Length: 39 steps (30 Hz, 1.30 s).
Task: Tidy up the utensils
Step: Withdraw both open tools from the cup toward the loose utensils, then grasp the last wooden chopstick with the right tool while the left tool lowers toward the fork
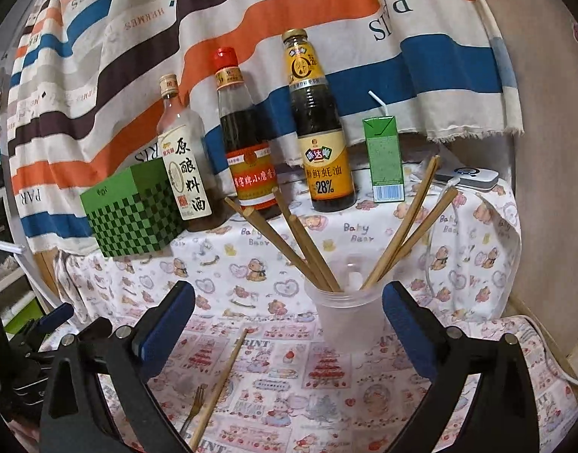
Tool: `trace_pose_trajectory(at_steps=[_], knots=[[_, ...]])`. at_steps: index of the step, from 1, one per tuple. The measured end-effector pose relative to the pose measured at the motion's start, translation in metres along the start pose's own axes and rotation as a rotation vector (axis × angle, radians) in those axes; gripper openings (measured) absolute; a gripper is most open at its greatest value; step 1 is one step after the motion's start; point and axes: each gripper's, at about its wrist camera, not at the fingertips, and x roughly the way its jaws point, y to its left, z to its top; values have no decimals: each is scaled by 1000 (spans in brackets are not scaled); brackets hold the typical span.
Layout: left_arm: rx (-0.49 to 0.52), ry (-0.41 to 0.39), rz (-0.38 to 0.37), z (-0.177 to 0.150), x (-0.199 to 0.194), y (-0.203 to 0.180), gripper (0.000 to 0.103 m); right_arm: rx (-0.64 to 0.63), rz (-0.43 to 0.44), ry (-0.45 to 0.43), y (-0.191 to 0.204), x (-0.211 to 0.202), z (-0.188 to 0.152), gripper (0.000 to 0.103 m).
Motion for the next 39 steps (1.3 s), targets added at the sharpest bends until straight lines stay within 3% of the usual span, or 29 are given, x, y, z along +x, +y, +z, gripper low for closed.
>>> trace_pose_trajectory(at_steps=[12,18,23,26,31,35,39], knots=[[-51,74,-6,-3,14,10,103,1,-54,87,-2,23,-11,102],[-79,43,17,4,8,19,103,10,-50,125,2,27,-14,102],[-109,-7,43,12,-5,30,103,-85,23,227,27,39,-25,102],[-144,-9,41,14,-7,37,102,-217,86,314,56,48,-41,102],[-171,8,40,16,-7,44,103,-397,92,393,92,56,-71,102],[-171,21,40,16,-6,44,103,-396,84,508,96,69,-86,102],[-158,35,66,15,-3,42,103,-366,60,536,87,76,-89,102]])
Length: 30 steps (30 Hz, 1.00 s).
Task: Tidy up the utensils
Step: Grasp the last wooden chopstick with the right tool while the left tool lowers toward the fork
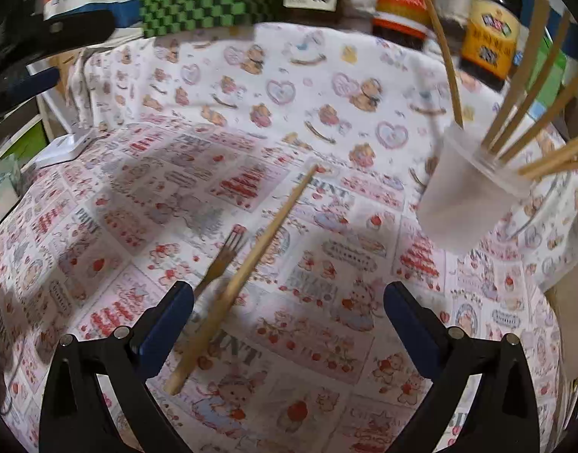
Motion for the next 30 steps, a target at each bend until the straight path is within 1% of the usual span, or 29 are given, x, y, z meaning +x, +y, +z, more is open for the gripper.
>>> trace_pose_trajectory(at_steps=[2,4,6,9,12,15,16,17,18,19,20,21,22,23,25,27,28,30], knots=[[2,5,-4,-1,1,-1,102,13,7,12,-3,4,-1,102],[5,16,-4,-2,3,-1,103,19,34,27,-3,7,0,102],[5,25,-6,-3,4,-2,103,3,41,33,2,8,-2,102],[-2,36,-11,-3,6,-1,103,-39,12,35,11,9,-5,102],[-15,45,-7,-3,7,1,103,-43,-44,70,13,14,-7,101],[-38,46,-13,-3,5,4,103,-24,-47,74,8,16,-8,100],[-35,45,-11,-3,5,4,103,-14,-50,73,7,16,-8,97],[-30,44,-2,-3,6,3,102,-1,-45,74,4,16,-8,90],[-24,44,5,-3,6,2,103,13,-36,76,2,15,-8,86],[-21,45,10,-4,7,2,103,32,-23,79,-1,15,-8,73],[-18,49,10,-5,7,1,102,56,-6,81,-4,15,-8,56],[-16,55,9,-5,8,1,102,77,10,83,-7,14,-8,45],[-12,61,9,-6,9,0,102,88,21,87,-10,14,-8,26],[-7,65,9,-7,10,-1,102,85,8,92,-11,14,-8,10],[7,74,18,-9,12,-4,102,79,-14,93,-11,13,-8,9],[27,91,28,-11,15,-6,102,114,-13,74,-16,9,-7,9],[39,106,28,-12,18,-8,103,132,-6,59,-19,6,-6,9],[51,137,13,-14,22,-10,102,171,-3,-2,-27,-5,-4,9]])
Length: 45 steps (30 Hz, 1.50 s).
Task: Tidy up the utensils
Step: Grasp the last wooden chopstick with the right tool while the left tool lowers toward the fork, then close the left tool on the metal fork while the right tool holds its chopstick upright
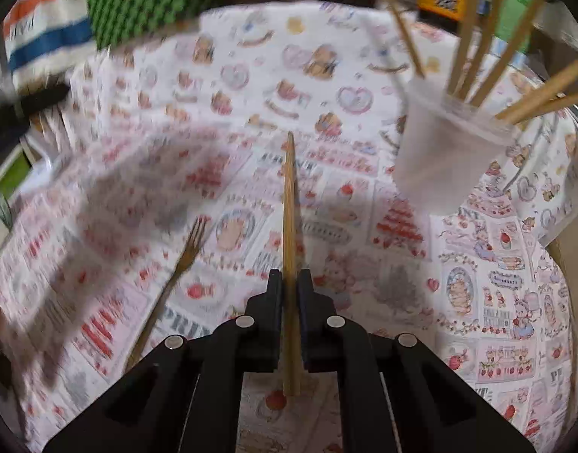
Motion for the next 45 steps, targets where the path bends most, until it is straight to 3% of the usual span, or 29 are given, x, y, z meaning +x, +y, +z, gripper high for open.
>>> trace_pose_trajectory(at_steps=[2,6,8,10,12,13,15,22,27,32,38,45], knots=[[15,26,-22,-2,4,-4,102,23,-9,-94,-6,-17,4,9],[74,58,-50,-8,12,-16,102,78,28,-197,-18,-39,9,9],[96,109,-118,-11,21,-23,102,115,47,-240,-24,-48,12,9],[91,180,-233,-12,36,-31,97,141,47,-283,-30,-55,14,9],[102,269,-309,-17,53,-40,75,160,41,-314,-34,-61,14,9],[102,316,-326,-22,62,-44,69,170,42,-327,-37,-63,15,9],[91,369,-344,-29,73,-47,45,189,50,-342,-43,-66,16,9],[93,400,-376,-40,88,-54,29,231,51,-334,-55,-64,16,8],[122,393,-368,-44,91,-60,9,220,48,-337,-51,-64,15,8],[60,402,-418,-40,89,-51,8,211,38,-348,-49,-66,15,8],[15,406,-402,-34,84,-37,8,200,32,-351,-47,-67,14,8],[-9,407,-304,-35,87,-24,8,197,32,-351,-47,-66,14,8]])
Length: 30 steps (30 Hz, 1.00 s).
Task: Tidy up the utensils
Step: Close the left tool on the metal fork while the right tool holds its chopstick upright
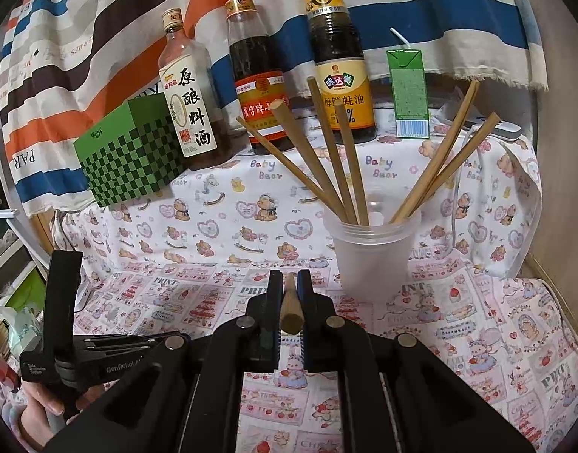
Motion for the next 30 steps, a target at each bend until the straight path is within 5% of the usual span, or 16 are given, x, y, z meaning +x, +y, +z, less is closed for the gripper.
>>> trace_pose_trajectory(at_steps=[6,13,17,23,30], knots=[[-23,15,-59,-1,2,2,37,10,5,6,-1,0,0,8],[-103,15,-138,-1,1,15,36,10,11,9,-2,1,0,8],[-143,14,-143,-3,0,24,21,7,14,10,-1,0,1,8],[-218,34,-212,-3,3,35,21,4,14,12,-1,0,0,8],[-173,26,-154,-4,1,30,11,2,13,13,-1,1,0,8]])
